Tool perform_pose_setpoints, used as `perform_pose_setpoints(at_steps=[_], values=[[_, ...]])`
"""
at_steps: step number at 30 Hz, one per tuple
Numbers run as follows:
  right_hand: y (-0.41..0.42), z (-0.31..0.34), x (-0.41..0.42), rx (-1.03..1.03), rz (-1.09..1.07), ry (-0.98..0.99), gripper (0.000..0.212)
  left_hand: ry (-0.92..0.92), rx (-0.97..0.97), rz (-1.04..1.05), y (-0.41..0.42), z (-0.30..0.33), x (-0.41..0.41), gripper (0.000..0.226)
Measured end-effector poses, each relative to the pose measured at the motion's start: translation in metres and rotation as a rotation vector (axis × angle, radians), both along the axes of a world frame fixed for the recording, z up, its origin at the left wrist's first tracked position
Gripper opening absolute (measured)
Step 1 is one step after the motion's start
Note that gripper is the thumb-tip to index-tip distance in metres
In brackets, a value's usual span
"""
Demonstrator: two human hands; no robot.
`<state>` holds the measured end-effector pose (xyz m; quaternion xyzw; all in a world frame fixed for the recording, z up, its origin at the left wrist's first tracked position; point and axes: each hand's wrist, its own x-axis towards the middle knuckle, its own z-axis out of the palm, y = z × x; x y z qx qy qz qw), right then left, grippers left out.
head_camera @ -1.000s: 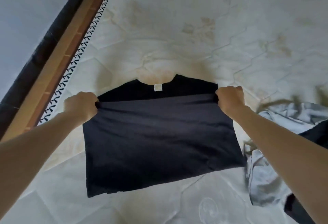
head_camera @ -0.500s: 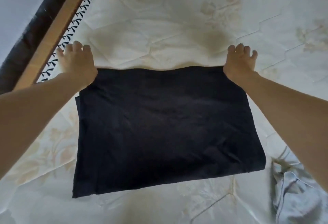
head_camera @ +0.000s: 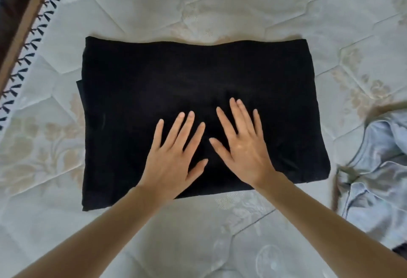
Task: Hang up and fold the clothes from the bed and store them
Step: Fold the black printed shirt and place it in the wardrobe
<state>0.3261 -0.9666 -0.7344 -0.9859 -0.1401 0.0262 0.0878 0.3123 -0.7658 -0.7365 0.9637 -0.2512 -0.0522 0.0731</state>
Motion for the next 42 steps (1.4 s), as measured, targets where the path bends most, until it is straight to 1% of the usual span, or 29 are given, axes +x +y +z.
perform_pose_setpoints(at_steps=[2,4,5,8,9,10,11,12,13,15,17,20,24,28,33,36,39,42], values=[[0.001,0.0,-0.033,0.016,0.038,0.035,0.071,0.013,0.026,-0.076,0.007,-0.002,-0.024,0.074],[-0.001,-0.001,-0.063,-0.006,0.096,0.053,0.075,0.013,0.056,-0.102,0.018,-0.003,-0.042,0.081],[-0.004,-0.003,-0.077,-0.025,0.127,0.055,0.075,0.013,0.066,-0.112,0.023,-0.002,-0.049,0.08],[-0.015,-0.007,-0.105,-0.054,0.178,0.01,0.064,-0.026,0.044,-0.127,0.036,0.0,-0.063,0.061],[-0.018,-0.008,-0.109,-0.068,0.172,-0.016,0.06,-0.058,0.033,-0.125,0.041,-0.003,-0.067,0.062],[-0.022,-0.01,-0.112,-0.091,0.15,-0.037,0.061,-0.096,0.02,-0.114,0.045,-0.004,-0.069,0.073],[-0.024,-0.01,-0.113,-0.11,0.112,-0.049,0.068,-0.113,0.012,-0.093,0.049,-0.006,-0.072,0.086],[-0.026,-0.011,-0.113,-0.107,0.068,-0.05,0.077,-0.124,0.003,-0.065,0.052,-0.006,-0.075,0.095],[-0.025,-0.009,-0.113,-0.069,0.021,-0.051,0.081,-0.132,-0.009,-0.046,0.055,-0.007,-0.079,0.098],[-0.021,-0.006,-0.111,0.03,-0.05,-0.07,0.077,-0.134,-0.021,-0.033,0.057,-0.007,-0.082,0.096],[-0.014,-0.001,-0.11,0.029,-0.105,-0.095,0.074,-0.138,-0.01,-0.048,0.059,-0.008,-0.083,0.096],[0.0,0.006,-0.119,0.025,-0.153,-0.036,0.077,-0.118,0.032,-0.097,0.069,-0.01,-0.087,0.102],[0.026,0.012,-0.159,-0.042,-0.106,0.008,0.085,-0.075,0.083,-0.171,0.103,-0.005,-0.109,0.106],[0.056,0.014,-0.219,-0.095,-0.073,0.06,0.091,-0.029,0.08,-0.208,0.142,-0.001,-0.156,0.105],[0.093,0.021,-0.294,-0.128,-0.092,0.143,0.09,0.039,0.08,-0.226,0.176,0.002,-0.227,0.104],[0.11,0.031,-0.328,-0.157,-0.085,0.212,0.093,0.078,0.069,-0.229,0.194,0.008,-0.263,0.102],[0.122,0.038,-0.357,-0.162,-0.036,0.252,0.095,0.103,0.094,-0.247,0.211,0.013,-0.292,0.104],[0.134,0.042,-0.375,-0.155,-0.01,0.29,0.091,0.136,0.107,-0.234,0.224,0.019,-0.314,0.107]])
